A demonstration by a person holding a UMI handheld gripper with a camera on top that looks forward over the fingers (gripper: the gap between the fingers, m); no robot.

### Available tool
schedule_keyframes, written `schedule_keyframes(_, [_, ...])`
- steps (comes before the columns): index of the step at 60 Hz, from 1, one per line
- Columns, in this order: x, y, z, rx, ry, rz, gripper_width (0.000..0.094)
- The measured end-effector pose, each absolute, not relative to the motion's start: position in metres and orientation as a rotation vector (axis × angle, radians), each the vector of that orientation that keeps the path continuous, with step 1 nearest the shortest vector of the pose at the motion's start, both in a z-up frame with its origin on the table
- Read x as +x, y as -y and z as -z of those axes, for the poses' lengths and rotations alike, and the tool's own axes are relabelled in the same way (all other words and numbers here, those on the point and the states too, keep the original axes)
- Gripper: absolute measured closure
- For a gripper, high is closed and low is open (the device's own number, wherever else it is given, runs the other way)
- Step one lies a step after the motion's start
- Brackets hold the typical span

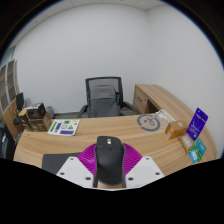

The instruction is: Arrange mouse

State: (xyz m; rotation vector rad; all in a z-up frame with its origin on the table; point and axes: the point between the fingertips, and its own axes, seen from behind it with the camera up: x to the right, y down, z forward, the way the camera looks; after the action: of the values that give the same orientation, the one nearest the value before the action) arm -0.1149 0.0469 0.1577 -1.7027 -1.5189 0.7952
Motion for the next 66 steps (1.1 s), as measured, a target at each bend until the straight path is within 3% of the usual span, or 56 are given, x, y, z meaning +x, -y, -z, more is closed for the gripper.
schedule_keyframes(9, [-0.119,0.024,-0.153,-1.724,1.561,-0.852,0.0627])
schedule_keyframes(22, [-0.115,0.108,-0.101,-1.687,1.663,-0.842,0.0622])
schedule_keyframes(34, [-0.108,0.138,-0.034,-1.710,1.697,-0.817,0.0618])
schedule_keyframes(47, [-0.097,0.143,0.001,-1.712,1.737,-0.743,0.0597])
schedule_keyframes(51, [-0.095,0.142,0.006,-1.713,1.738,-0.736,0.0540])
schedule_keyframes(56, [-0.094,0.143,0.009,-1.705,1.751,-0.742,0.0400])
schedule_keyframes(58, [-0.093,0.146,0.010,-1.708,1.766,-0.746,0.0279])
schedule_keyframes(60, [-0.091,0.147,0.012,-1.720,1.779,-0.748,0.0072])
schedule_keyframes(66, [-0.086,0.144,-0.001,-1.749,1.766,-0.754,0.0078])
